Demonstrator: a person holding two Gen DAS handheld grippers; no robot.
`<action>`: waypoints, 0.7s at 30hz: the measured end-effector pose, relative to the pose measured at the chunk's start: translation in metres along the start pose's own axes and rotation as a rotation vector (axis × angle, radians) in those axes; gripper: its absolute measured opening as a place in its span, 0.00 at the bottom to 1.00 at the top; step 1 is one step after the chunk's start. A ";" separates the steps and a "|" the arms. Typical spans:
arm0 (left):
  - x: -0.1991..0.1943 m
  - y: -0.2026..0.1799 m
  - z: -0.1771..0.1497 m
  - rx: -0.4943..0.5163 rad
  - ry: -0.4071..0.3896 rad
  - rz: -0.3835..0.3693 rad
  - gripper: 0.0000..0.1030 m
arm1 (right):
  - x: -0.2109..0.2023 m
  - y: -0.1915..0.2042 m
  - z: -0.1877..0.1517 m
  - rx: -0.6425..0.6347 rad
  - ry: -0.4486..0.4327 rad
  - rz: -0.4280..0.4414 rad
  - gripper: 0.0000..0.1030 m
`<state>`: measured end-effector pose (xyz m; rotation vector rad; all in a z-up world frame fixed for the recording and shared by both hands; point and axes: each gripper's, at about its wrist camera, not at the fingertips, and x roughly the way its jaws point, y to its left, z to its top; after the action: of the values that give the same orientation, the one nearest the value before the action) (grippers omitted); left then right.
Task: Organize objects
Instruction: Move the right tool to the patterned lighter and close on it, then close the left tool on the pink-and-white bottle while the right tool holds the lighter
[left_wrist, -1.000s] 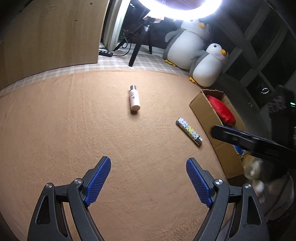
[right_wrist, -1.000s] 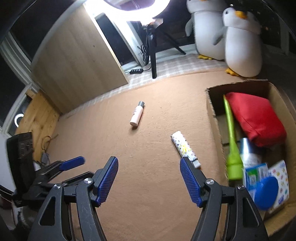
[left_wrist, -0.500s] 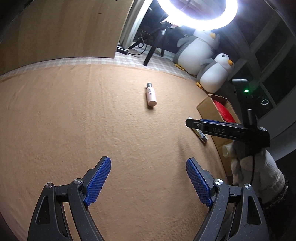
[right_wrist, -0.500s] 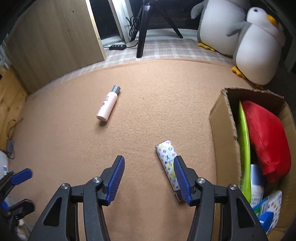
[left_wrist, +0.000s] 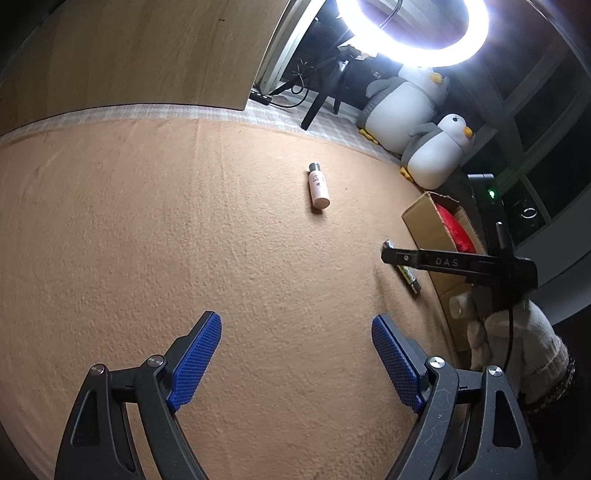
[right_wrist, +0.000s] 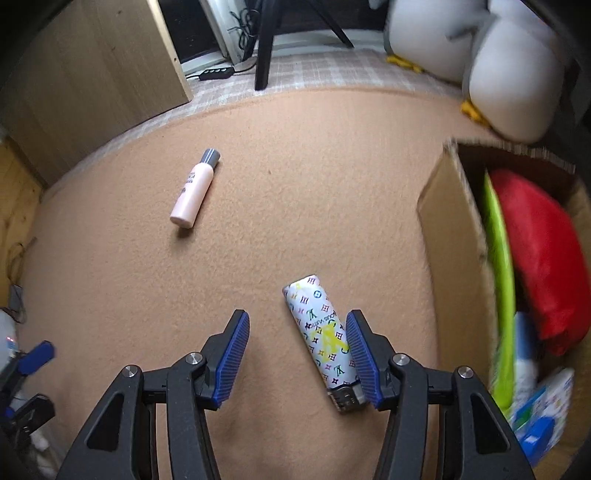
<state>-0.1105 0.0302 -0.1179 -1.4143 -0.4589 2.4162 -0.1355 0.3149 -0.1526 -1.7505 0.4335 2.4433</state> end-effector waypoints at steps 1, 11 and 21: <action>0.001 -0.001 0.001 0.001 0.002 0.000 0.84 | 0.000 -0.001 -0.001 0.013 0.003 0.015 0.46; 0.020 -0.017 0.005 0.035 0.034 0.000 0.84 | -0.003 0.012 -0.021 0.020 -0.012 0.087 0.44; 0.036 -0.022 0.042 0.052 0.020 0.042 0.84 | -0.012 0.017 -0.032 0.017 -0.071 0.116 0.44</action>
<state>-0.1623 0.0602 -0.1169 -1.4389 -0.3621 2.4265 -0.1067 0.2907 -0.1484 -1.6701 0.5624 2.5628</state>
